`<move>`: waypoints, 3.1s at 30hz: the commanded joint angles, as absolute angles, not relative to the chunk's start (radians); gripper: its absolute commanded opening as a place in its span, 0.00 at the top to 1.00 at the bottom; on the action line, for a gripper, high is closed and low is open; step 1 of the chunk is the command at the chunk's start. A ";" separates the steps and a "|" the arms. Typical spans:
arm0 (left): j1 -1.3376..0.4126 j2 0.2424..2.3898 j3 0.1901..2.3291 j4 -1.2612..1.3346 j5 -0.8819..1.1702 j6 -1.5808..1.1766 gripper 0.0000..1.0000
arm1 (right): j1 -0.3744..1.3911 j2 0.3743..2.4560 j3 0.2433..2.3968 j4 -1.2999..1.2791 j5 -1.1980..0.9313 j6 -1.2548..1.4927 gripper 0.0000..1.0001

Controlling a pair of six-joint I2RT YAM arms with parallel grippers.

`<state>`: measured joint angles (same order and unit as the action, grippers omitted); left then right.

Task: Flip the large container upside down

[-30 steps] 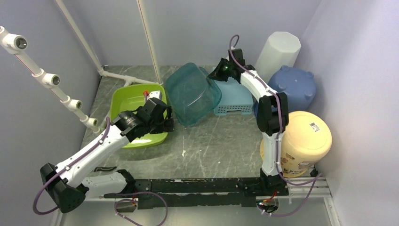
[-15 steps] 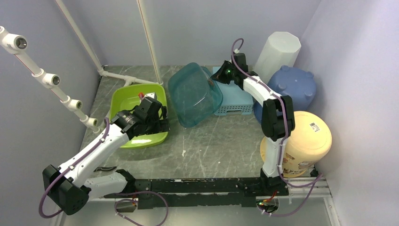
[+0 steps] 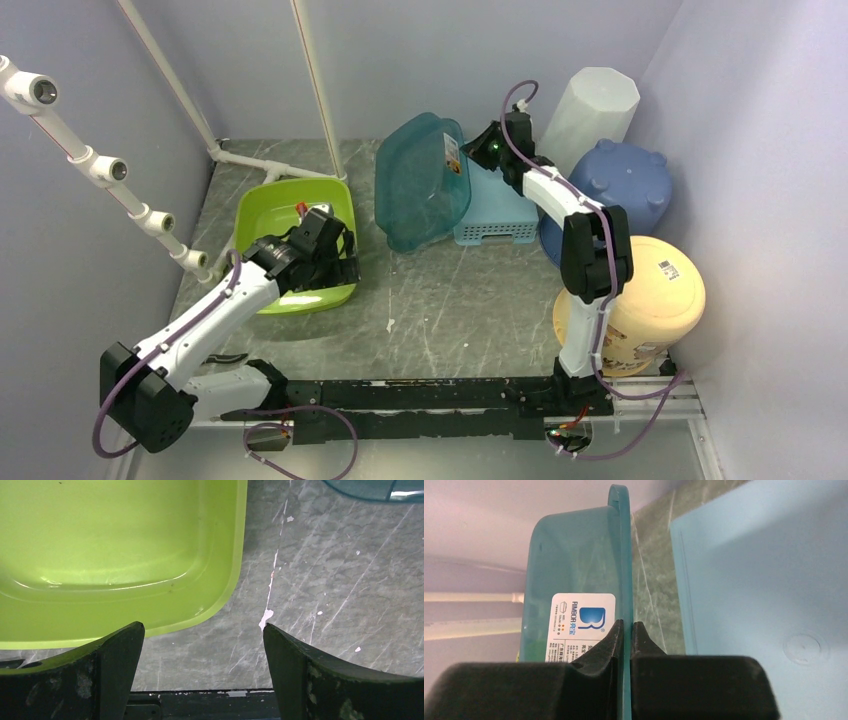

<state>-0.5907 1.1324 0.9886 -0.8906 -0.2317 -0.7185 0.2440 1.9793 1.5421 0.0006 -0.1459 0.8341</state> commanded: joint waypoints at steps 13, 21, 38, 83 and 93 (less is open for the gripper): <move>-0.534 1.209 0.962 -0.774 -0.139 -0.649 0.06 | 0.323 2.193 1.788 0.026 -0.204 0.786 0.94; -0.526 1.252 0.954 -0.755 -0.124 -0.621 0.06 | 0.322 2.190 1.809 -0.097 -0.230 0.726 0.78; -0.524 1.287 0.901 -0.753 -0.140 -0.608 0.08 | 0.330 2.048 1.744 -0.237 -0.276 0.610 0.63; -0.525 1.027 1.141 -1.010 -0.155 -0.565 0.97 | 0.477 1.304 0.963 -0.163 -0.498 0.712 0.40; -0.525 0.945 1.233 -1.051 -0.042 -0.528 0.97 | 0.507 1.282 0.950 -0.157 -0.513 0.749 0.39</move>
<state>-0.5285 0.9764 1.1641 -1.0344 -0.0959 -0.5495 0.5007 1.3220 0.9554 -0.2085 -0.4862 0.7238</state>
